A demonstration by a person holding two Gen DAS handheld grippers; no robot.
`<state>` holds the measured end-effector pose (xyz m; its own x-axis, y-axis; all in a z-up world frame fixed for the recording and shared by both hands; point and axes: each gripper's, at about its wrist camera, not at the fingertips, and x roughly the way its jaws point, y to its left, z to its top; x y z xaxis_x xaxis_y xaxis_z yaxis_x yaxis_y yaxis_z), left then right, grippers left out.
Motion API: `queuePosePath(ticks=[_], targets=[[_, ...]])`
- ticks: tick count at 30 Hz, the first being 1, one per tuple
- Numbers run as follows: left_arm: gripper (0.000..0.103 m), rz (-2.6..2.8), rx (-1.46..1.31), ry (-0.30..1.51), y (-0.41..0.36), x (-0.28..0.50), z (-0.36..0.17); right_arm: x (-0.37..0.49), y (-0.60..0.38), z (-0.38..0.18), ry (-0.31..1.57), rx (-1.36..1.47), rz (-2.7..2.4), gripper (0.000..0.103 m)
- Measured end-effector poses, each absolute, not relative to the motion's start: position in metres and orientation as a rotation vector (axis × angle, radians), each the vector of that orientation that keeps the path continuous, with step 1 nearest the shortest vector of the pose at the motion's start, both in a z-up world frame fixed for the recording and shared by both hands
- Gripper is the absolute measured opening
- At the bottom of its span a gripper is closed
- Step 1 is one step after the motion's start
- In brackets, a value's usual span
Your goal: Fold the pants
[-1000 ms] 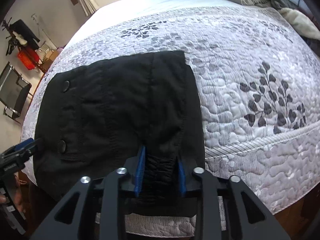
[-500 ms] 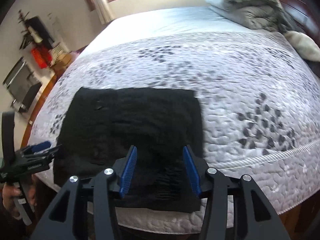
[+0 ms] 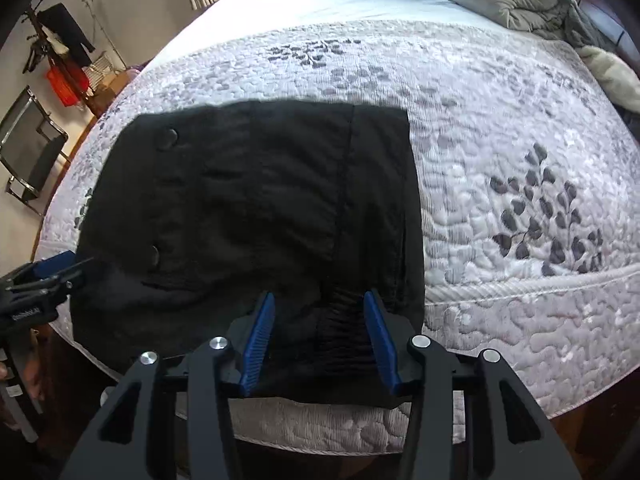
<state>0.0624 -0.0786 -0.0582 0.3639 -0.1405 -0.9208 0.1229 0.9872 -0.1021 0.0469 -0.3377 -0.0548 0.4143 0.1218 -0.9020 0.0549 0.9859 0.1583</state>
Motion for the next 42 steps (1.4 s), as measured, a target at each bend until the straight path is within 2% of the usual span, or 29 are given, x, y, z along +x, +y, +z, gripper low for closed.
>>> queuePosePath(ticks=[8,18,24,29,37,42], targets=[[0.093,-0.142,-0.058,1.182,-0.052,0.061,-0.054,0.11,-0.273,-0.02,1.083,0.149,0.254,0.049],[0.094,-0.145,-0.084,1.196,-0.038,0.065,-0.059,0.183,-0.191,-0.042,1.157,0.079,0.331,0.05],[0.095,-0.15,-0.084,1.203,-0.041,0.072,-0.063,0.188,-0.202,-0.07,1.181,0.173,0.344,0.049],[0.095,-0.135,-0.065,1.184,-0.045,0.084,-0.059,0.171,-0.234,-0.052,1.108,0.301,0.346,0.049],[0.095,-0.099,-0.05,1.159,-0.056,0.109,-0.057,0.126,-0.292,-0.04,1.083,0.298,0.228,0.049],[0.095,-0.092,-0.045,1.163,-0.063,0.114,-0.064,0.113,-0.312,-0.052,1.109,0.287,0.174,0.049]])
